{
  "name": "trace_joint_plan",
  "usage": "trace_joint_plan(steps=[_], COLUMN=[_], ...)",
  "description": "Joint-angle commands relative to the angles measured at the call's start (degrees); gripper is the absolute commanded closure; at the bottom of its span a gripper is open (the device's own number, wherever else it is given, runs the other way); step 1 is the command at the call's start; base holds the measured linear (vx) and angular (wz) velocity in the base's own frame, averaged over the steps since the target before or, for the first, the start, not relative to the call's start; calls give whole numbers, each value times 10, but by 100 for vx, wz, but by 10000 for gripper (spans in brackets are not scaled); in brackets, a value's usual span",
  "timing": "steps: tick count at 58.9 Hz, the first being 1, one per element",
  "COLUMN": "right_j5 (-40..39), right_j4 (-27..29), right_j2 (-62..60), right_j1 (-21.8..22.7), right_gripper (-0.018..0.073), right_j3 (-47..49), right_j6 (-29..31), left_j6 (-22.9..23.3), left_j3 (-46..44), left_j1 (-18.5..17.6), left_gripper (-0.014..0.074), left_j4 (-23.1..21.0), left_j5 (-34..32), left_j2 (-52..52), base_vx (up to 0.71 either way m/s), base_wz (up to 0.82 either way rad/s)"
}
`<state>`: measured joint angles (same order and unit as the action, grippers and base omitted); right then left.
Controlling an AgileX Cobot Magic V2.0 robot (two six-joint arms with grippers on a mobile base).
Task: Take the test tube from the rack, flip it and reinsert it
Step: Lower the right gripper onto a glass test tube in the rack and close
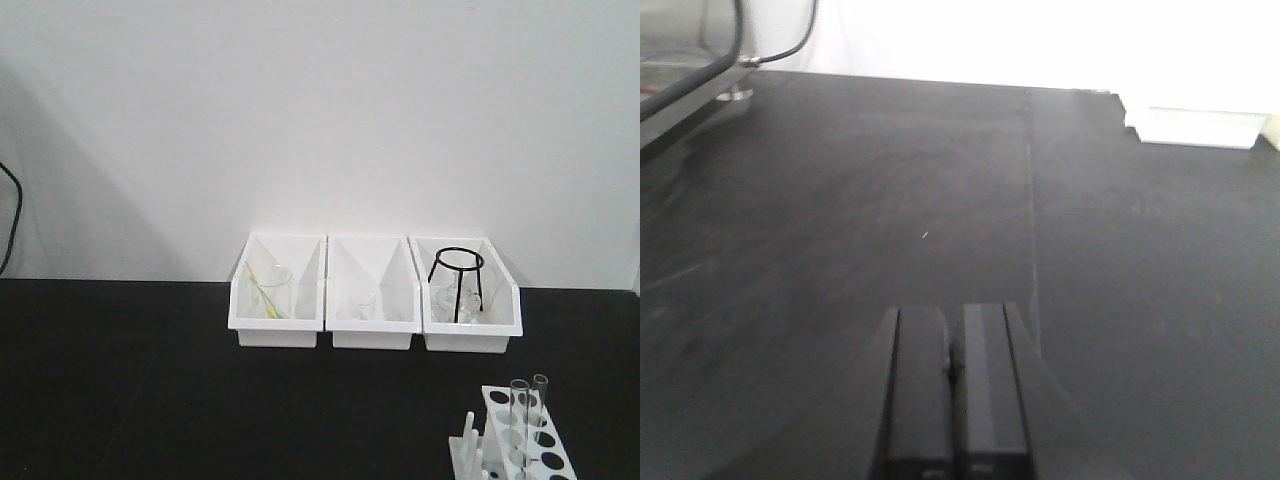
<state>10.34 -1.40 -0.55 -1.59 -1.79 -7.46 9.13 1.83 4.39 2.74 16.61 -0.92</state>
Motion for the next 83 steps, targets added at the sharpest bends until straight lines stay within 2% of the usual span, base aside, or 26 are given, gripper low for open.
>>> trace_joint_plan(steps=[1,52,61,71,75,83], right_j5=[-45,-55,-99,-197,-189,-126], right_j4=[-3,-3,-3,-5,-13,-33], right_j2=[-6,-6,-6,-6,-3,35], right_j1=[4,4,4,4,4,4], right_gripper=[568,568,568,568,568,568], right_j3=[0,0,0,5,24,89], right_j6=[4,5,5,5,5,5], left_j6=[0,0,0,0,0,0], left_j3=[0,0,0,0,0,0], left_j1=[-4,-4,-4,-4,-4,-4], left_gripper=[603,603,603,603,603,603], left_j4=[-3,-3,-3,-3,-3,-3], left_j5=[-50,-50,-50,-50,-50,-50], left_j2=[-6,-6,-6,-6,-6,-6], base_vx=[18,5,0,0,0,0], base_wz=[-9,-4,0,0,0,0])
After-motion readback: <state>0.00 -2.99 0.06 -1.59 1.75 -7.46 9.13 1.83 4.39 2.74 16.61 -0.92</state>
